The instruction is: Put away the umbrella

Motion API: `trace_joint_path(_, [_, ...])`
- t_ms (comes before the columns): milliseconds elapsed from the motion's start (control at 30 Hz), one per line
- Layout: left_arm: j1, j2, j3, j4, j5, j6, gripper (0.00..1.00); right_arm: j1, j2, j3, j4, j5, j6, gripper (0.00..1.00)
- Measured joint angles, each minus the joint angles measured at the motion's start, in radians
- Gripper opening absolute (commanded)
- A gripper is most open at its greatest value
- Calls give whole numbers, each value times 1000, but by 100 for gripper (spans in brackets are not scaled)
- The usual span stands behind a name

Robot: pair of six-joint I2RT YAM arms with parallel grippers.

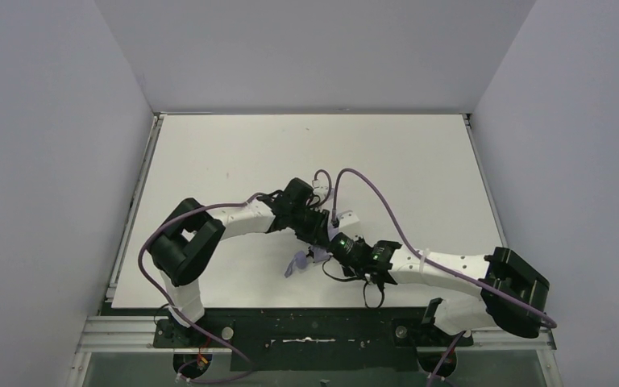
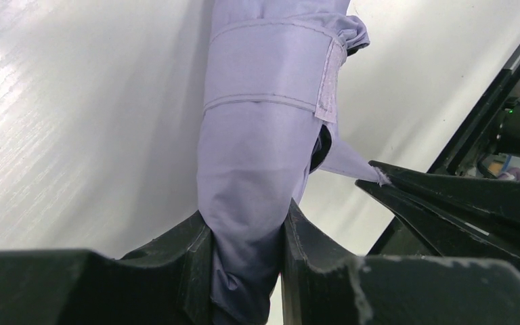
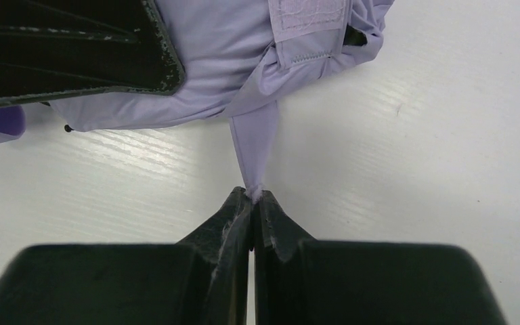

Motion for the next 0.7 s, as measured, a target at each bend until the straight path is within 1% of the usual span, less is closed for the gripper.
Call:
trace_joint_path(67, [-13,-13,-18,19,-27,0,0,1,0,-8,3,8,3,10])
trace_joint_path(167, [-29,-30,-48,53,-71,4,0,1,-16,-24,-19,21,9,19])
trace_joint_path(267, [-29,-45,-68,88,-137,3,0,5,-97,-47,-74,34,18,35])
trace_joint_path(333, [-29,-50,-76,105,-173,3,0,5,-158,-50,-93,49,33,43])
trace_joint_path(400, [-37,-57,-87,120,-204,0,0,4,-230,-51,-100,71,54,47])
trace_joint_path(500, [-54,-72,-112,149,-246,-13,0,4,-321,-58,-98,109,116,50])
trace_joint_path(600, [-65,-84,-135,174,-278,-36,0,-7,-381,-89,-81,140,218,51])
trace_joint_path(700, [-74,-96,-154,193,-311,-66,0,-29,-395,-137,-62,154,375,51])
